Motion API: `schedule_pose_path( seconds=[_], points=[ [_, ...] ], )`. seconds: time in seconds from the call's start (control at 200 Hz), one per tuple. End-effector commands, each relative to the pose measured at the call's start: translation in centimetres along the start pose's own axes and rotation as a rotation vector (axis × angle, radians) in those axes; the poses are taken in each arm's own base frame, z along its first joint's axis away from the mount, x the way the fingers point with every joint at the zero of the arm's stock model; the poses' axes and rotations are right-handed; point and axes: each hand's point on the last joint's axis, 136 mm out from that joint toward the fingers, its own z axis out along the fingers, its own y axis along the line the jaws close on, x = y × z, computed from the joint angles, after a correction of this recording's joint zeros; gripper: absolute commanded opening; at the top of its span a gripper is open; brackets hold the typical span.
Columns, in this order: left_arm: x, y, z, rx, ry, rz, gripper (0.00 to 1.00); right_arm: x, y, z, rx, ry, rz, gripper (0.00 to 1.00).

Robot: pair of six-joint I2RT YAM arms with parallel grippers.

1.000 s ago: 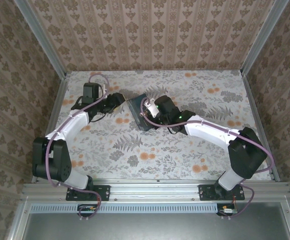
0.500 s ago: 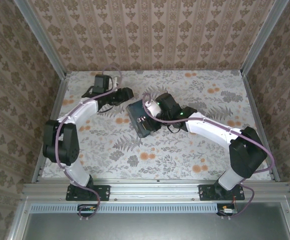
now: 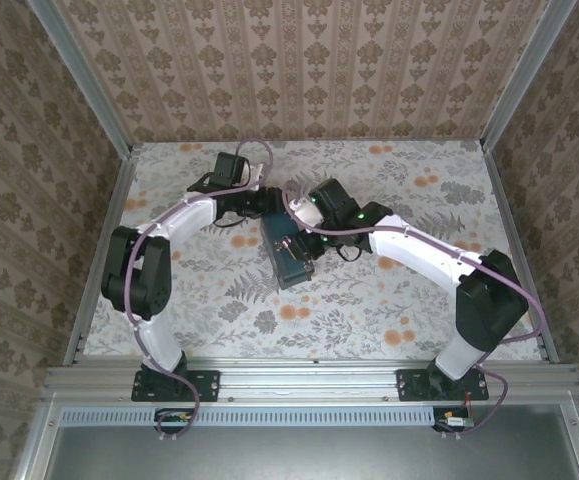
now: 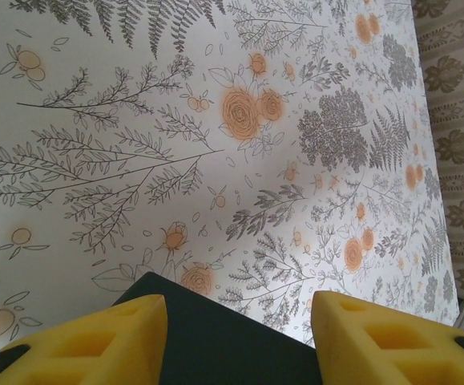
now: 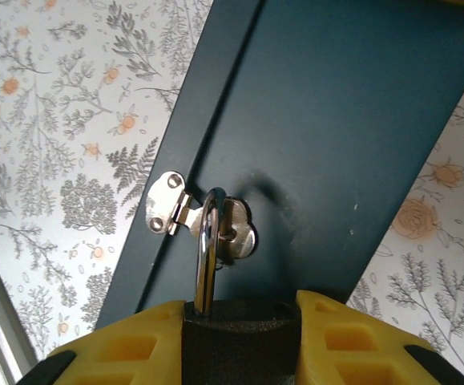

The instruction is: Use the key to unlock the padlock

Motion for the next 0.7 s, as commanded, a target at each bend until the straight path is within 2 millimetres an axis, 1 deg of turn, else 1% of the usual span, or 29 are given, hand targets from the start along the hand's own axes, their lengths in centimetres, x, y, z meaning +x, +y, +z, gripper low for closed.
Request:
schedule_pose_path(
  seconds=[0.0, 0.09, 0.23, 0.37, 0.45, 0.53, 0.625, 0.695],
  points=[
    [3.2, -0.8, 1.2, 0.072, 0.118, -0.028, 0.51, -1.3, -2.8, 0.4, 0.134, -0.024, -0.043, 0.13],
    [3.3, -0.8, 1.2, 0.079, 0.120, -0.034, 0.51, -1.8, -3.2, 0.8, 0.152, -0.038, -0.044, 0.13],
    [3.3, -1.5, 1.2, 0.103, 0.121, -0.038, 0.51, -2.9, -2.7, 1.6, 0.150, -0.066, -0.058, 0.12],
    [3.5, -1.7, 1.3, 0.124, 0.123, -0.067, 0.51, -4.0, -2.5, 2.4, 0.156, -0.086, -0.048, 0.12],
    [3.8, -1.2, 1.6, 0.128, 0.132, -0.097, 0.51, -4.5, -1.9, 2.7, 0.163, -0.100, -0.083, 0.12],
    [4.0, -0.2, 1.8, 0.118, 0.131, -0.144, 0.50, -4.7, -1.8, 3.0, 0.198, -0.104, -0.136, 0.12],
    [3.3, 1.2, 1.3, 0.126, 0.098, -0.209, 0.50, -4.8, -2.2, 3.5, 0.223, -0.109, -0.135, 0.11],
    [2.8, 1.6, 0.9, 0.146, 0.081, -0.232, 0.50, -5.1, -2.3, 3.8, 0.227, -0.133, -0.118, 0.11]
  ],
)
